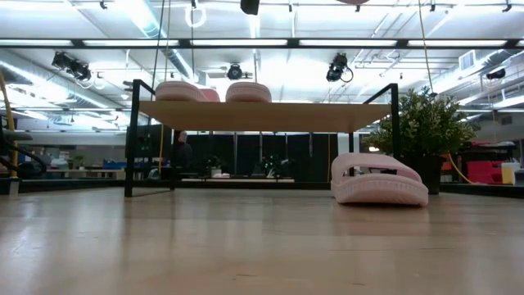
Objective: Pick and place slides into the shelf
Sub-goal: Put the pink slipper on the shelf
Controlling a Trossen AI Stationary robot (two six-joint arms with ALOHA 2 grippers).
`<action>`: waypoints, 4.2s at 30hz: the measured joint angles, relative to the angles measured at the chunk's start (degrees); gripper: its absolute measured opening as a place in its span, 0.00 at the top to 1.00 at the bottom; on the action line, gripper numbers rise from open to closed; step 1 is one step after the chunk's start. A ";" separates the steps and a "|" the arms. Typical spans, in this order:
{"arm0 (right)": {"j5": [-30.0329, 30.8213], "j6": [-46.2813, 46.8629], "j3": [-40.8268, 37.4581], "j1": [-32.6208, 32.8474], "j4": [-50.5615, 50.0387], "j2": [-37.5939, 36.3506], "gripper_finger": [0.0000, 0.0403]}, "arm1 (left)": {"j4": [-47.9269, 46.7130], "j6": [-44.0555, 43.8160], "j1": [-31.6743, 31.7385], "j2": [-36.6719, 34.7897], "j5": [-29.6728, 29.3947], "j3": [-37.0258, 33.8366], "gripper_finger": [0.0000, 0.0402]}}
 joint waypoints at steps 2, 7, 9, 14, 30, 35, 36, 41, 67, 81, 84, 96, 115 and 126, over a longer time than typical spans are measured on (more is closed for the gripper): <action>-0.14 -0.46 -0.02 0.00 0.00 0.00 0.63 | 0.00 -0.04 0.00 0.00 0.02 0.00 0.79; -0.44 -0.64 -0.02 0.00 0.03 -0.22 0.78 | 0.00 -0.09 0.00 0.00 -0.14 0.00 0.75; -0.56 -0.88 -0.02 0.02 0.09 -0.44 0.85 | -0.04 -0.09 0.00 0.00 -0.10 0.00 0.76; -0.53 -2.26 -0.02 0.02 0.02 -0.68 0.90 | -0.04 -1.05 0.02 0.00 -0.13 0.00 0.77; -3.17 0.75 0.22 0.02 -1.48 -3.87 0.90 | 0.10 -4.54 0.93 0.00 -0.04 0.00 0.50; -1.39 -0.64 0.22 -0.22 -3.14 -5.70 0.90 | -0.40 -4.10 0.92 -2.24 -0.50 -0.04 0.46; -1.29 -0.83 0.22 -0.56 -3.55 -6.04 0.90 | -0.30 -4.05 0.92 -2.90 -0.60 -0.04 0.46; 0.32 -2.35 0.22 -2.66 -5.13 -8.28 0.90 | -0.84 -1.52 1.02 -7.69 -3.29 -0.04 0.48; 14.91 -46.37 0.24 -16.68 -4.61 -1.89 0.89 | -0.83 6.38 6.17 -21.00 -7.45 -0.02 0.57; 20.65 -54.17 0.24 -16.98 -2.87 4.08 0.89 | 0.42 7.57 6.73 -21.00 -14.42 -0.02 0.57; 23.48 -54.73 0.24 -16.68 -2.10 5.42 0.90 | 1.07 9.42 6.81 -21.63 -15.00 -0.02 0.58; 28.29 -53.28 0.24 -16.66 -1.15 12.00 0.90 | 2.55 18.98 6.83 -28.35 -15.14 0.22 0.59; 31.26 -49.58 0.22 -9.31 2.43 17.30 0.90 | -3.49 25.75 6.40 -33.33 -14.84 0.20 0.66; 30.89 -49.36 0.23 -9.79 2.29 17.57 0.90 | -5.65 25.74 6.43 -33.33 -14.95 0.20 0.69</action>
